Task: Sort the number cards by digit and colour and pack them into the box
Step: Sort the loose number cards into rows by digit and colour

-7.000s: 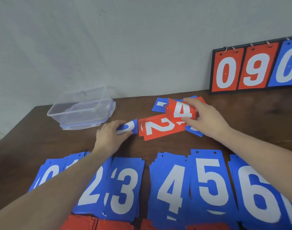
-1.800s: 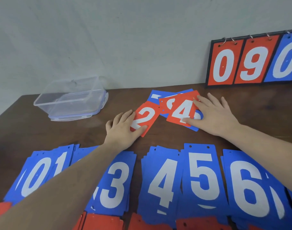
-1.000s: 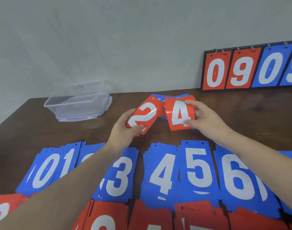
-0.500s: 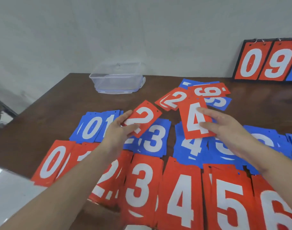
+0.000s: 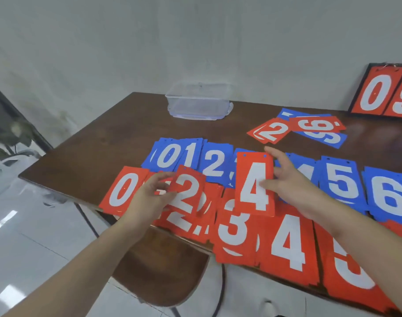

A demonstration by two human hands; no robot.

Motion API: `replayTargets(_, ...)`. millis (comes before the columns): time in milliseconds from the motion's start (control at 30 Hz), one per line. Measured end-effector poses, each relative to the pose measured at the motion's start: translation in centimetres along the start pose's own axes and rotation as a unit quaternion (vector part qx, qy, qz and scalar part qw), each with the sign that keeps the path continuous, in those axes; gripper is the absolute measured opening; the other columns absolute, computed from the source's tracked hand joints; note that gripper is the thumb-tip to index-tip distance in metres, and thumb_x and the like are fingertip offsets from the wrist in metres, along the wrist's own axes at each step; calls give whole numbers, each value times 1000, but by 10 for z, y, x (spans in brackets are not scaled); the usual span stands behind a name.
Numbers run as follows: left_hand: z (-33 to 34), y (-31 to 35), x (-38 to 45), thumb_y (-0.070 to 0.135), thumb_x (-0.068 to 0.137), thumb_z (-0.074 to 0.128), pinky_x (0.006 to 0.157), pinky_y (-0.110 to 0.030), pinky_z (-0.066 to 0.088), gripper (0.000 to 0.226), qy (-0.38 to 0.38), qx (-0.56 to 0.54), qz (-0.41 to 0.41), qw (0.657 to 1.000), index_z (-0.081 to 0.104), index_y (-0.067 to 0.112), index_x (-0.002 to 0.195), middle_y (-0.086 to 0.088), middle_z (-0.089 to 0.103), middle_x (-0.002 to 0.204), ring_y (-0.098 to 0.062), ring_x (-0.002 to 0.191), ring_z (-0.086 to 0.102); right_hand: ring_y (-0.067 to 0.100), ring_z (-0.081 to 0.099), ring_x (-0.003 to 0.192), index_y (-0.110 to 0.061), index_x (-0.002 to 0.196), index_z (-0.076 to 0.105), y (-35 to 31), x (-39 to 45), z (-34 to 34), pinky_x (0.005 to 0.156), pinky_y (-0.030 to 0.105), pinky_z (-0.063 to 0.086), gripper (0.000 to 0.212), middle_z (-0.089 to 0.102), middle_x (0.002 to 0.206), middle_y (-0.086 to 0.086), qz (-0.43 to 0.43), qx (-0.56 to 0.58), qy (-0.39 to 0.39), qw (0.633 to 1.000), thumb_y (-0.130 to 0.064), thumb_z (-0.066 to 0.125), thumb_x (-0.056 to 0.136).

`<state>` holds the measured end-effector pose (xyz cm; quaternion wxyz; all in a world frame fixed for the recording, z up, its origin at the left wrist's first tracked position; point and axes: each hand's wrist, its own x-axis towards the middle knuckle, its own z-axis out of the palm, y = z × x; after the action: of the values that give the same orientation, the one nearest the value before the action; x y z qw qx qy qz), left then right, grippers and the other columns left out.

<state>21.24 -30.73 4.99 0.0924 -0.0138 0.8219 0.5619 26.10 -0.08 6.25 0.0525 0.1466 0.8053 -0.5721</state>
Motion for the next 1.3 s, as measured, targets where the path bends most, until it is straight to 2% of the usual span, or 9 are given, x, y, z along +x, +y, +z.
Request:
replayTargets(200, -4, -2, -8, 28, 99, 62, 64, -9, 52, 26, -101, 212, 70, 969, 62, 42, 121, 25, 52, 110, -1, 94, 60, 15, 74, 94, -45, 155, 13, -4, -17, 16, 79, 38, 62, 89, 70, 123, -4, 34, -29, -9, 999, -9, 69, 94)
replayTargets(433, 1, -4, 0, 43, 92, 67, 109, -36, 39, 44, -39, 483, 186, 855, 55, 41, 135, 8, 42, 145, -20, 133, 37, 22, 75, 96, -41, 144, 36, 11, -40, 8, 89, 51, 60, 68, 72, 117, -2, 37, -5, 52, 998, -12, 70, 93)
replayTargets(600, 15, -2, 6, 41, 92, 67, 102, -34, 37, 36, -35, 424, 259, 867, 61, 37, 128, 9, 45, 139, -19, 126, 41, 20, 76, 89, -35, 122, 52, 25, -57, -12, 88, 49, 60, 35, 78, 98, 0, 33, 13, 83, 996, -15, 67, 97)
replayTargets(767, 43, 5, 11, 33, 91, 68, 96, -32, 37, 31, -53, 382, 317, 867, 66, 32, 123, 8, 51, 131, -16, 113, 42, 13, 75, 83, -34, 116, 51, 39, -71, -33, 75, 31, 60, 31, 78, 93, -3, 34, -52, 99, 993, -20, 69, 95)
replayTargets(833, 55, 10, 13, 34, 92, 67, 98, -33, 37, 30, -60, 377, 323, 866, 66, 32, 123, 7, 51, 132, -17, 115, 43, 16, 74, 82, -37, 111, 51, 46, -71, -36, 78, 37, 60, 29, 77, 91, -1, 21, -126, 108, 986, -23, 70, 94)
replayTargets(900, 66, 15, 16, 34, 93, 66, 99, -32, 37, 30, -72, 387, 328, 859, 65, 32, 123, 8, 50, 133, -18, 118, 44, 22, 69, 88, -38, 105, 51, 52, -67, -37, 82, 44, 58, 27, 73, 96, -1, 15, -215, 116, 970, -25, 71, 91)
replayTargets(1033, 86, 25, 25, 33, 94, 65, 98, -33, 37, 28, -96, 388, 337, 852, 66, 33, 122, 10, 51, 131, -16, 114, 43, 17, 43, 120, -33, 124, 54, 55, -55, -37, 98, 35, 42, 43, 57, 123, -9, -1, -333, 107, 937, -34, 74, 86)
replayTargets(1167, 105, 40, 37, 30, 92, 67, 101, -44, 41, 25, -106, 384, 340, 852, 68, 33, 117, 7, 52, 129, -21, 116, 45, 16, 40, 124, -31, 128, 55, 57, -38, -54, 100, 31, 38, 42, 56, 128, -8, -39, -319, 128, 938, -36, 71, 89)
replayTargets(1300, 128, 59, 54, 30, 94, 66, 105, -40, 37, 28, -124, 386, 322, 856, 66, 31, 121, 6, 51, 131, -21, 120, 44, 17, 47, 125, -31, 123, 58, 61, -13, -86, 106, 36, 41, 33, 59, 124, -6, -52, -294, 131, 945, -33, 70, 92)
